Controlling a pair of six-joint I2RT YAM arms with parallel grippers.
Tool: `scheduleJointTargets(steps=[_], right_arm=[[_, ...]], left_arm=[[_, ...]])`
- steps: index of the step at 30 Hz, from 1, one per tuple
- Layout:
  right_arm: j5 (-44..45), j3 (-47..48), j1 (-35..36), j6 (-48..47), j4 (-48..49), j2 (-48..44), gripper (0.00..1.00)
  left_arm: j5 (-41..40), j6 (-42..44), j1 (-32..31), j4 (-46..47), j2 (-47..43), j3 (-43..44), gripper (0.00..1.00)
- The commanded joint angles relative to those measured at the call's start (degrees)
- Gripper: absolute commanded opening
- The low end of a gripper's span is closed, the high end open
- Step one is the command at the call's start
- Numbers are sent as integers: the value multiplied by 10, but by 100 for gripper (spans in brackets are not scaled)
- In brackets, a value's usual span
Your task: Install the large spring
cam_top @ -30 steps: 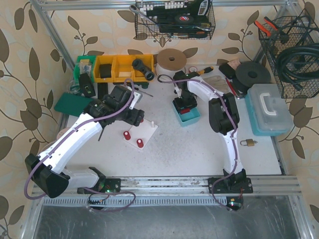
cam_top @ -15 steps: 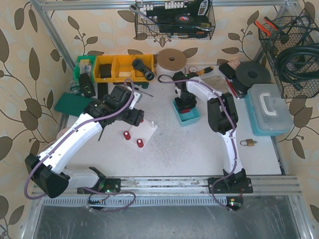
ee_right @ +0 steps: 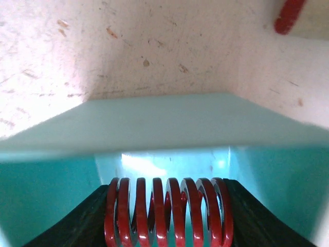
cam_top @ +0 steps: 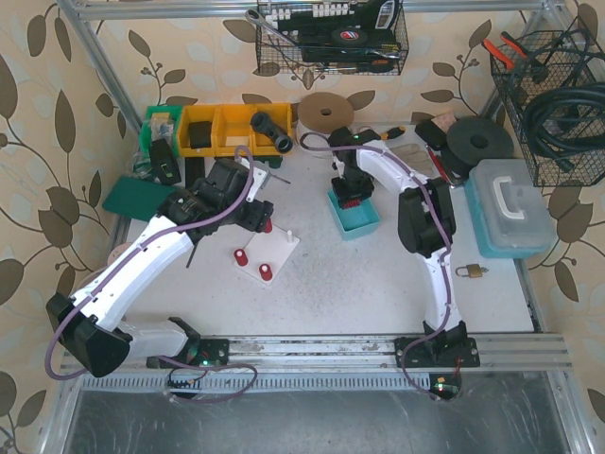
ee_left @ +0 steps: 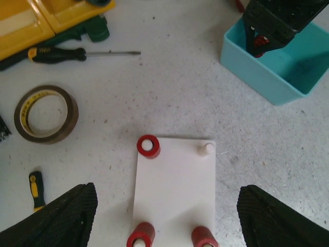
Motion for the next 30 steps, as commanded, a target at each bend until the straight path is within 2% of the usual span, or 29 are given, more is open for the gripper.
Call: scheduleJointTargets(steps=[1, 5, 9, 17, 20, 24, 30], right_arm=[[8, 25, -1, -6, -51, -68, 35], [7, 14, -1, -9, -68, -108, 35], [-41, 18, -1, -4, -83, -149, 33], [-304, 4, -1, 62, -56, -226, 30], [-366, -22, 0, 105, -11, -258, 29], [-420, -6, 4, 125, 6, -255, 28], [-445, -9, 30, 133, 20, -251, 27]], left_arm=[[15, 35, 5, 75, -24, 4, 75], [40, 79, 6, 144, -48, -26, 73], [77, 141, 5, 202, -58, -52, 70], [159, 182, 3, 352, -63, -122, 61], [186, 197, -1, 405, -56, -141, 68], [207, 224, -4, 441, -33, -139, 78], [251, 246, -3, 451, 21, -100, 79]])
